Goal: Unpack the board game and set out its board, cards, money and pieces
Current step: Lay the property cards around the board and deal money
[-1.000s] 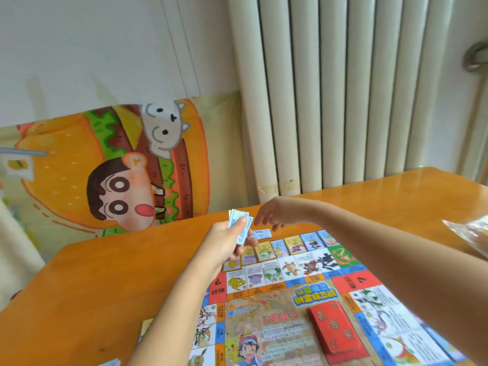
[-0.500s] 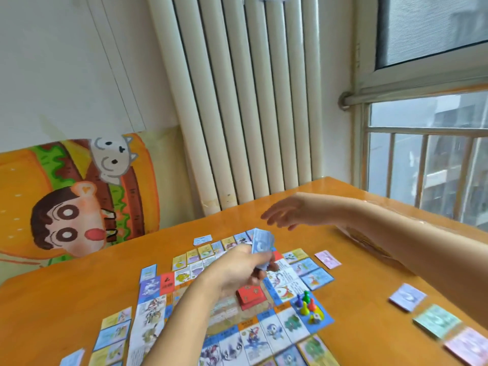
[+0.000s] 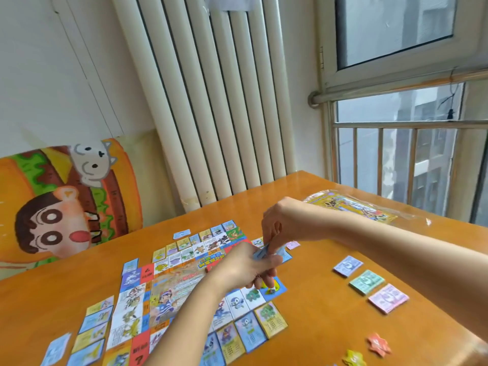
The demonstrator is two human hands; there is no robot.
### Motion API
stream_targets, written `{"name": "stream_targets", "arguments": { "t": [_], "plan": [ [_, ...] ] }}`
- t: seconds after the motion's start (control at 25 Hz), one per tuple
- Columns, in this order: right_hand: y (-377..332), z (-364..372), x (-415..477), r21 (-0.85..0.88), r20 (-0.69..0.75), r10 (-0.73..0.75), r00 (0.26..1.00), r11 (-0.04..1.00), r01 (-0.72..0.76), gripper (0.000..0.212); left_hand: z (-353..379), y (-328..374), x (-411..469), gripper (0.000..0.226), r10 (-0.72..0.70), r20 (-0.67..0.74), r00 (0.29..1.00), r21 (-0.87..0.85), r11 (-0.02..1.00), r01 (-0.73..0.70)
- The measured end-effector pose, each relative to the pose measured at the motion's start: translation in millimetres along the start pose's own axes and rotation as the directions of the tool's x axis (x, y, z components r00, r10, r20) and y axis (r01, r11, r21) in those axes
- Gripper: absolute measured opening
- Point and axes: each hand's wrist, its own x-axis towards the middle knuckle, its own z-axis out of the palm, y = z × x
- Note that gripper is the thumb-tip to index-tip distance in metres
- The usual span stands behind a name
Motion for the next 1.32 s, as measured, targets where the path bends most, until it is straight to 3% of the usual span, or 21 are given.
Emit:
{"name": "stream_targets", "arguments": {
  "t": [0.12,0.28,0.36,0.44,0.52,0.6,0.72,1.0,1.08,1.24,1.32],
  "plan": [
    [16.8,2.8,-7.5,0.023,-0.01,0.078,0.997,0.997,-0.078,0.014,7.8,1.6,8.5,0.028,0.035,0.075,0.997,-0.09,0.996,-0.029],
    [54.2,11.7,-6.5,0.204,-0.02,0.267,0.963,0.944,-0.258,0.013,13.1,-9.3,28.5,0.026,0.021,0.098,0.995,-0.202,0.979,-0.001],
    [82.3,18.7,-2.0,0.341,-0.048,0.432,0.901,0.854,-0.392,0.005,12.9,-17.8,40.4,0.028,-0.014,0.061,0.998,-0.21,0.977,0.027],
    [110.7,32.3,5.8,0.48,-0.048,0.621,0.782,0.701,-0.528,0.008,11.2,-24.4,48.8,0.026,-0.041,-0.002,0.999,-0.274,0.961,0.039],
    [130.0,49.9,14.6,0.588,0.002,0.721,0.693,0.559,-0.584,0.011,8.0,-29.3,53.7,0.025,-0.063,-0.07,0.996,-0.347,0.937,0.035],
    [145.0,68.7,27.0,0.563,0.049,0.746,0.664,0.528,-0.636,0.018,4.0,-39.0,61.7,0.025,-0.091,-0.137,0.986,-0.401,0.916,0.029],
    [159.9,91.3,41.2,0.387,0.081,0.776,0.625,0.553,-0.737,0.032,-2.4,-50.7,71.0,0.026,-0.123,-0.214,0.969,-0.437,0.899,0.017],
    [164.9,111.3,49.3,0.193,0.072,0.816,0.573,0.553,-0.811,0.038,-9.4,-62.1,80.1,0.025,-0.144,-0.257,0.956,-0.452,0.892,0.013],
    [163.8,111.5,51.0,0.164,0.075,0.82,0.567,0.551,-0.818,0.039,-9.9,-63.5,82.4,0.027,-0.14,-0.262,0.955,-0.452,0.892,0.006],
    [159.3,106.0,54.7,0.172,0.046,0.812,0.581,0.567,-0.806,0.023,-10.2,-65.3,81.4,0.03,-0.134,-0.277,0.952,-0.45,0.893,-0.005],
    [152.8,101.3,57.5,0.227,0.03,0.799,0.601,0.58,-0.782,0.032,-10.6,-64.8,79.1,0.027,-0.146,-0.298,0.943,-0.489,0.872,-0.019]
  ]
}}
